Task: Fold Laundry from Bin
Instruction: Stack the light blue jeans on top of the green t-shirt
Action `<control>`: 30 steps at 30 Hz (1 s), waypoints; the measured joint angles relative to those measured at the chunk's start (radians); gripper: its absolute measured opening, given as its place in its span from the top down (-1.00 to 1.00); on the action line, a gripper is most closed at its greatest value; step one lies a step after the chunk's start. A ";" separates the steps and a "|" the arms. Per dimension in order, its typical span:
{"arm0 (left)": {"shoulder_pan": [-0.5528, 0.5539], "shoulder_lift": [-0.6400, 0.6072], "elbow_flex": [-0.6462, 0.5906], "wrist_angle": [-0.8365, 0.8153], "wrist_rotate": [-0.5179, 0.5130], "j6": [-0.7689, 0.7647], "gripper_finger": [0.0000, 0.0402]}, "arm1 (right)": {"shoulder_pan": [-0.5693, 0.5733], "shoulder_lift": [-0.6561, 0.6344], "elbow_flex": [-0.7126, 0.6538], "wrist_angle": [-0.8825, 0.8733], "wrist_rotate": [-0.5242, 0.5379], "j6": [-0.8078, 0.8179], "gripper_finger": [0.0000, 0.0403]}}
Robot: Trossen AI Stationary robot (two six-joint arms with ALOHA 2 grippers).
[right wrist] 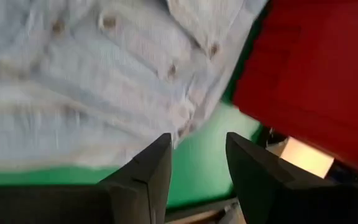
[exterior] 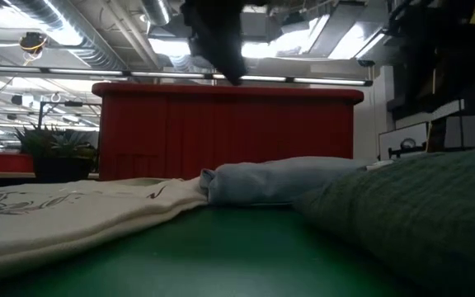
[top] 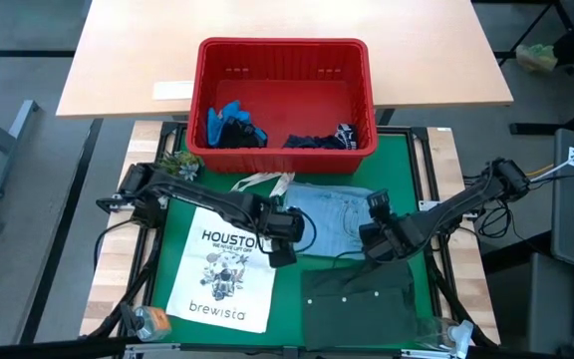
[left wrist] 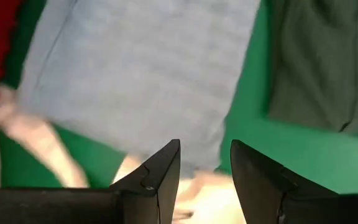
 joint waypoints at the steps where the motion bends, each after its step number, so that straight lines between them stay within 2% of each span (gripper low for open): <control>1: 0.003 -0.013 0.000 -0.041 -0.001 0.000 0.33 | 0.000 -0.012 0.000 -0.024 -0.004 0.000 0.24; 6: 0.001 -0.110 -0.007 -0.188 -0.026 -0.023 0.33 | 0.043 -0.137 -0.022 -0.129 -0.010 0.067 0.24; 10: -0.003 -0.191 -0.101 -0.138 -0.017 -0.028 0.33 | 0.129 -0.303 -0.081 -0.119 -0.004 0.212 0.24; 15: 0.024 -0.291 -0.327 0.074 0.078 -0.055 0.33 | 0.229 -0.495 -0.208 -0.039 -0.004 0.436 0.24; 19: 0.077 -0.345 -0.537 0.358 0.215 -0.105 0.33 | 0.271 -0.607 -0.298 0.013 -0.053 0.616 0.24; 22: 0.121 -0.349 -0.644 0.566 0.283 -0.155 0.33 | 0.267 -0.640 -0.344 0.020 -0.113 0.702 0.24; 26: 0.156 -0.339 -0.724 0.717 0.289 -0.218 0.33 | 0.267 -0.652 -0.360 0.013 -0.117 0.757 0.24; 30: 0.175 -0.338 -0.747 0.732 0.245 -0.285 0.33 | 0.267 -0.651 -0.360 0.007 -0.099 0.786 0.24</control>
